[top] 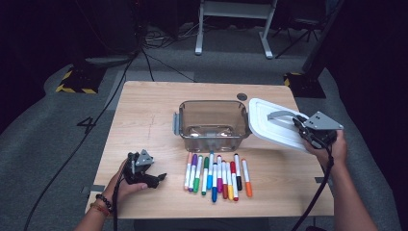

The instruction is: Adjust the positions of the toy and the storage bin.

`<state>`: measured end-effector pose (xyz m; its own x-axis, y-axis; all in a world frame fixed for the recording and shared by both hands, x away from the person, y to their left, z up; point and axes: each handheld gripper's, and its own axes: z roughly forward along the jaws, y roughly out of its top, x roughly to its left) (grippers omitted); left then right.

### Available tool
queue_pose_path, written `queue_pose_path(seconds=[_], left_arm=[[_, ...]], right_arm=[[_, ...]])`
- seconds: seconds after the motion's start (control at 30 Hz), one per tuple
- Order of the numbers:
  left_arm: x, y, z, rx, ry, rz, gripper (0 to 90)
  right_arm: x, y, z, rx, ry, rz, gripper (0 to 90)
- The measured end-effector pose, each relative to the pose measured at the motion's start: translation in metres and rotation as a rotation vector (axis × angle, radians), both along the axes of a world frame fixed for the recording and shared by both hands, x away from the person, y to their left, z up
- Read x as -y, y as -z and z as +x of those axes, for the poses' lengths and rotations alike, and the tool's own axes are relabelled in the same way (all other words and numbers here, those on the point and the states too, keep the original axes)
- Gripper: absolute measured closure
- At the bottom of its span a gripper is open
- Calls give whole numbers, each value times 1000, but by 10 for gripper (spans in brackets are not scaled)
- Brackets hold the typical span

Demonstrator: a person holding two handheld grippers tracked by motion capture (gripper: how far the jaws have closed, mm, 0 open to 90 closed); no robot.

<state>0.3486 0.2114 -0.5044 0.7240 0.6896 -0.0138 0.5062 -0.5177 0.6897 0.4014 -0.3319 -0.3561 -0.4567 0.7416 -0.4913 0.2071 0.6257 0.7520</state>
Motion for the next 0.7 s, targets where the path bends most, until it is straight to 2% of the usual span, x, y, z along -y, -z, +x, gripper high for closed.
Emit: queue_pose_path(seconds=[0.2,0.27,0.3,0.53,0.57,0.7], left_arm=[[0,0,0,0,0,0,151],[0,0,0,0,0,0,151],[0,0,0,0,0,0,151],[0,0,0,0,0,0,151],[0,0,0,0,0,0,151],[0,0,0,0,0,0,151]], right_arm=[[11,12,-11,-14,17,-18,805],[18,18,-16,-18,30,-15,805],[22,25,-20,-34,32,-15,806],[28,43,-30,-62,32,-30,806],[28,54,-33,-86,29,-38,806],[30,70,-34,-117,38,-41,839]])
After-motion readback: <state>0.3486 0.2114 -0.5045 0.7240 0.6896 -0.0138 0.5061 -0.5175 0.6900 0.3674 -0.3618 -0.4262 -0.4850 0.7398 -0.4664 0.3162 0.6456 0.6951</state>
